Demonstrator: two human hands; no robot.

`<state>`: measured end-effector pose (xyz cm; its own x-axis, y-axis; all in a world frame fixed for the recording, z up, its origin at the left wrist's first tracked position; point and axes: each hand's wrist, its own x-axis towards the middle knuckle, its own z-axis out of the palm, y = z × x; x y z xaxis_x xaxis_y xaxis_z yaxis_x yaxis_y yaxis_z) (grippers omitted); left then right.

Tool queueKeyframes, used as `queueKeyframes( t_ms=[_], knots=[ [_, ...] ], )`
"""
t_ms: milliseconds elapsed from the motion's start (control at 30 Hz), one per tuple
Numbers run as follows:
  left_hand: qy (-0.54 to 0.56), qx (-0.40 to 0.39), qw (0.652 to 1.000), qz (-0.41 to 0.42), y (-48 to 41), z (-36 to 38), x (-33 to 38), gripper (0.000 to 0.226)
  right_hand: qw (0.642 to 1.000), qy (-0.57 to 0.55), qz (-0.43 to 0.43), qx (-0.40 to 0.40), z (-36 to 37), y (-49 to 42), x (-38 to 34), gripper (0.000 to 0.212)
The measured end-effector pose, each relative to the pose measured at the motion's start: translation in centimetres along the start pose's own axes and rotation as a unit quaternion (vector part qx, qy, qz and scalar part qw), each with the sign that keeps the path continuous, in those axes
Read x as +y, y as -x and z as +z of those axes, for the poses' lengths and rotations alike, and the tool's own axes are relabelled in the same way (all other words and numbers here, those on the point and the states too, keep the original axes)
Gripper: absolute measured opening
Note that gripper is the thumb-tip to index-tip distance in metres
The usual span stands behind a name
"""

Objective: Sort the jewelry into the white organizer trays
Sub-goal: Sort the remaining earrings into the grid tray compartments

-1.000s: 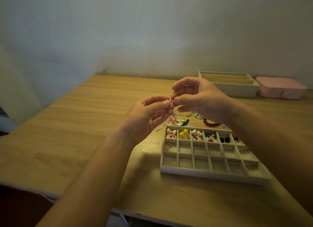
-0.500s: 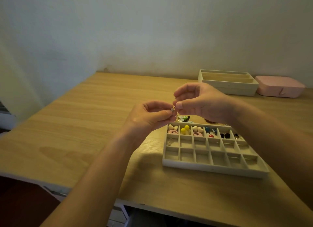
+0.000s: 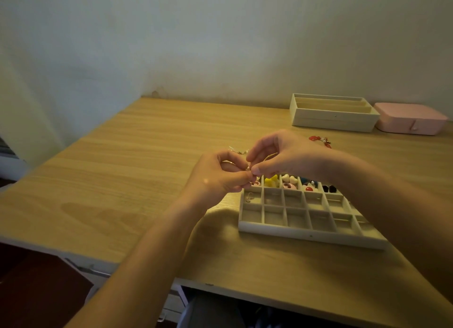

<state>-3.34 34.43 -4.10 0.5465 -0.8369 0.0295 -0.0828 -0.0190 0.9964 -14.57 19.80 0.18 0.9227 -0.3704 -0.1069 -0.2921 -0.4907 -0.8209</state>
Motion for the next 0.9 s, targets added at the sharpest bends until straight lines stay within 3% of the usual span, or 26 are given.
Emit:
queueKeyframes(
  t_ms=[167,367,600,900],
  knots=[
    [-0.068,0.001,0.998,0.017,-0.3,-0.1,-0.7,0.018,0.999,0.035,0.024,-0.017,0.2,-0.4,0.1,0.021],
    [-0.151,0.086,0.984,0.034,-1.4,-1.2,-1.8,0.012,0.990,0.130,0.025,-0.041,0.8,-0.5,0.8,0.018],
    [-0.132,0.014,0.991,-0.029,-1.9,-1.0,-2.9,0.008,0.980,0.199,0.021,-0.005,2.2,-0.4,1.0,0.018],
    [-0.115,0.001,0.993,-0.033,-1.9,-0.8,-2.8,0.002,0.970,0.239,0.049,0.023,3.1,-0.3,0.3,0.021]
  ],
)
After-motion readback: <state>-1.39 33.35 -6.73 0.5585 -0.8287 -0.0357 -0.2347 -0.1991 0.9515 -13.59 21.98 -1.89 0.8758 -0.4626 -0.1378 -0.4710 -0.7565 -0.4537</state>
